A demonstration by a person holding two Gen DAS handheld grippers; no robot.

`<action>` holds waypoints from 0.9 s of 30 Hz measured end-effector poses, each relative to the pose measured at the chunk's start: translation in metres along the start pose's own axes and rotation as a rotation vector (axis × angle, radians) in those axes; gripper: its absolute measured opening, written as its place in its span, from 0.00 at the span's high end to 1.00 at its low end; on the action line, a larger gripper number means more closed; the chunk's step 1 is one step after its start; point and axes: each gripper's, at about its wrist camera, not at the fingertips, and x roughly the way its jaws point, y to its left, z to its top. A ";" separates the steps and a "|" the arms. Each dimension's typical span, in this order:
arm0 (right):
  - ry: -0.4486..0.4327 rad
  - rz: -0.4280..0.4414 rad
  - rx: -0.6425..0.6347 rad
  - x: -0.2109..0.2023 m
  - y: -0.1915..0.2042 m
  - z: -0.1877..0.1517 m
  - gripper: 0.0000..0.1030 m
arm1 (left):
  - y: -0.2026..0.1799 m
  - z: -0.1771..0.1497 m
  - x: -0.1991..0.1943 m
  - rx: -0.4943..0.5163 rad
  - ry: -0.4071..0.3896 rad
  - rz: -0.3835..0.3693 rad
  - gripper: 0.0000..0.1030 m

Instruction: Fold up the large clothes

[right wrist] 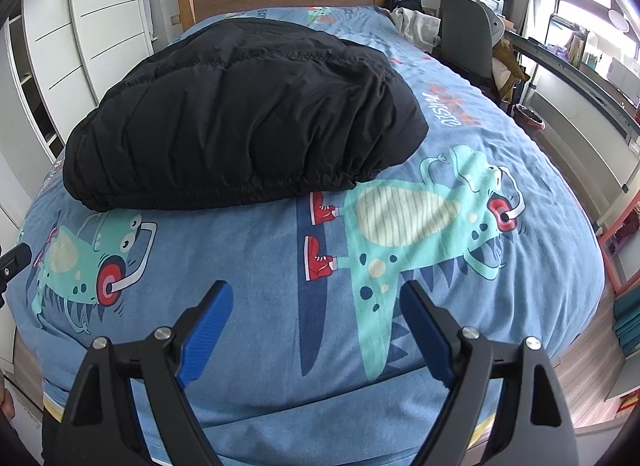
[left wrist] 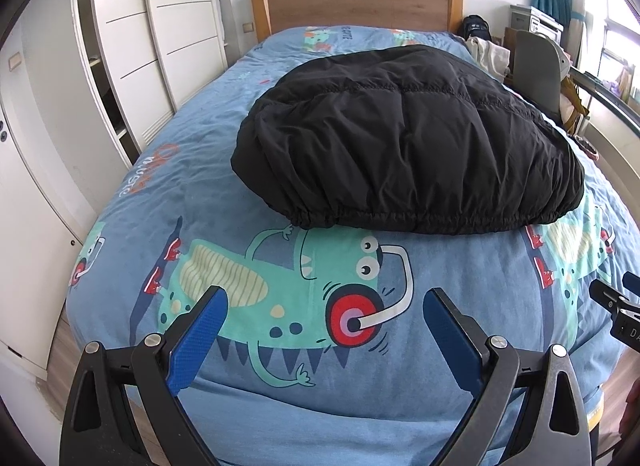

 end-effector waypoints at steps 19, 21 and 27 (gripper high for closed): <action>-0.002 -0.001 -0.001 0.001 -0.001 -0.003 0.17 | 0.002 -0.001 0.001 -0.003 0.005 -0.002 0.06; -0.003 0.001 -0.002 0.001 -0.001 -0.003 0.17 | 0.003 -0.001 0.000 -0.004 0.005 -0.002 0.06; -0.011 -0.001 -0.006 -0.003 -0.001 -0.003 0.17 | 0.004 -0.001 -0.001 -0.002 0.004 -0.003 0.06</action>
